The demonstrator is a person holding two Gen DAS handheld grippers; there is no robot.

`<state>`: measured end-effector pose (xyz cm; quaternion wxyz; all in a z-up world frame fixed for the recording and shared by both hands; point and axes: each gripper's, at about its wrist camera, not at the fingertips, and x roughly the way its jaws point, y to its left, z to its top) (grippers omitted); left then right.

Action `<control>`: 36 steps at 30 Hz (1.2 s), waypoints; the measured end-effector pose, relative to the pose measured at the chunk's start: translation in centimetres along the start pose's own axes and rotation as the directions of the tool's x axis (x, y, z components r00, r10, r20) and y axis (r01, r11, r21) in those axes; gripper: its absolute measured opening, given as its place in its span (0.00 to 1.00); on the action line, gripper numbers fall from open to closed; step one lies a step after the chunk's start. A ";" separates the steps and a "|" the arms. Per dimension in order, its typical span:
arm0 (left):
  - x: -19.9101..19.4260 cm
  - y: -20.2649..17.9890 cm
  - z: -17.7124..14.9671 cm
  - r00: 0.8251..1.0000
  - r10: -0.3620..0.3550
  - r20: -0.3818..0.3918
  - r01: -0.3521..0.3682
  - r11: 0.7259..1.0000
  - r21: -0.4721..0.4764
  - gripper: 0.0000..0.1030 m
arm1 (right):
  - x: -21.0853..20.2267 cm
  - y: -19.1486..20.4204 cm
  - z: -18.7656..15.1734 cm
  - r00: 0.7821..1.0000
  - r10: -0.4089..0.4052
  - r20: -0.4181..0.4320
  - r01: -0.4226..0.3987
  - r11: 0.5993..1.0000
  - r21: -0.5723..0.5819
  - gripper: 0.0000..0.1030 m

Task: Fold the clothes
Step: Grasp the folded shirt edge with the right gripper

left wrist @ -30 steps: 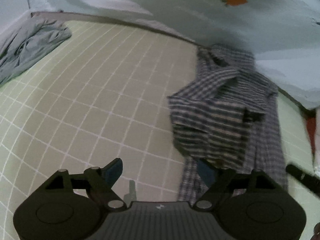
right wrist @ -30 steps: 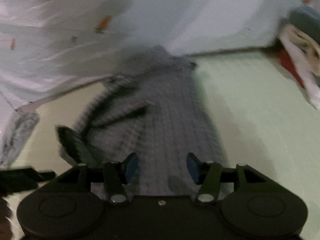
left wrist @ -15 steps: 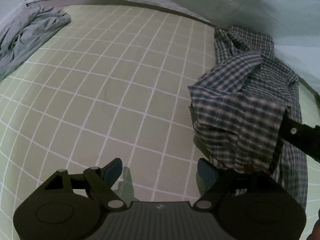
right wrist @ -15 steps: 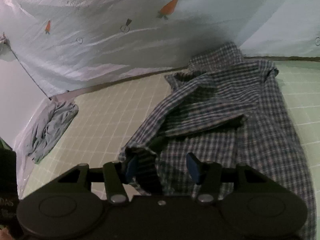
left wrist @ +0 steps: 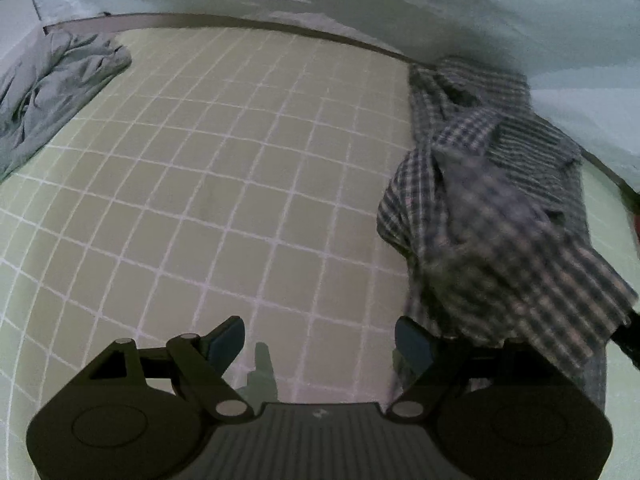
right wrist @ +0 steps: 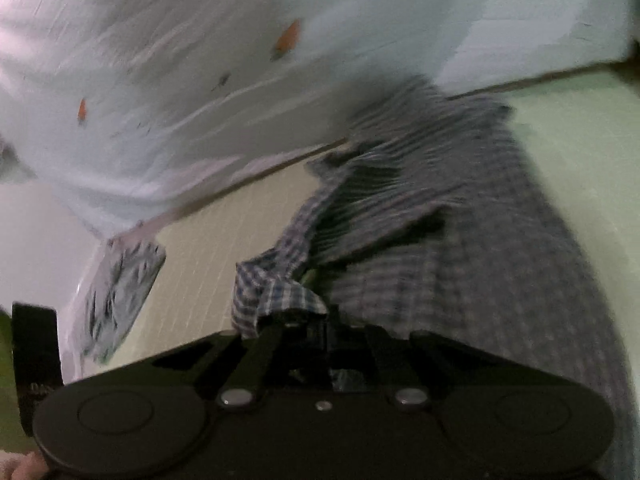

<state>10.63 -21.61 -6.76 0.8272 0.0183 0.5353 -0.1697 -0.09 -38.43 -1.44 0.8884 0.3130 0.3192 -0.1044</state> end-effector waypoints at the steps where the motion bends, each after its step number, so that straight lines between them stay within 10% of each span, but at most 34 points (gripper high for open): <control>1: -0.4 -0.3 -0.5 1.000 -0.005 0.001 0.005 1.000 0.008 0.80 | -1.0 -0.9 -0.6 1.000 -0.016 0.006 0.016 0.999 0.032 0.01; 16: -3.3 -3.6 -9.5 0.997 -0.009 -0.082 0.016 0.995 0.096 0.81 | -11.1 -10.8 -10.7 0.981 -0.157 -0.115 0.187 0.926 0.327 0.02; 19: -3.4 -3.1 -10.4 0.996 0.002 -0.087 0.006 0.996 0.091 0.81 | -12.0 -10.5 -11.0 0.987 -0.142 -0.078 0.159 0.938 0.307 0.15; 21: -3.6 -2.7 -10.9 0.996 0.013 -0.089 -0.006 0.997 0.074 0.81 | -12.7 -10.1 -10.8 0.990 -0.141 -0.029 0.144 0.951 0.274 0.48; 27: -4.6 -1.7 -12.7 0.994 0.041 -0.097 -0.035 0.997 0.061 0.81 | -13.7 -9.5 -10.2 0.989 -0.123 0.078 0.105 0.973 0.206 0.69; 36: -6.7 -1.6 -15.3 0.995 0.056 -0.087 -0.045 0.991 0.126 0.81 | -13.0 -12.2 -10.6 0.998 -0.011 0.069 -0.020 0.905 0.425 0.69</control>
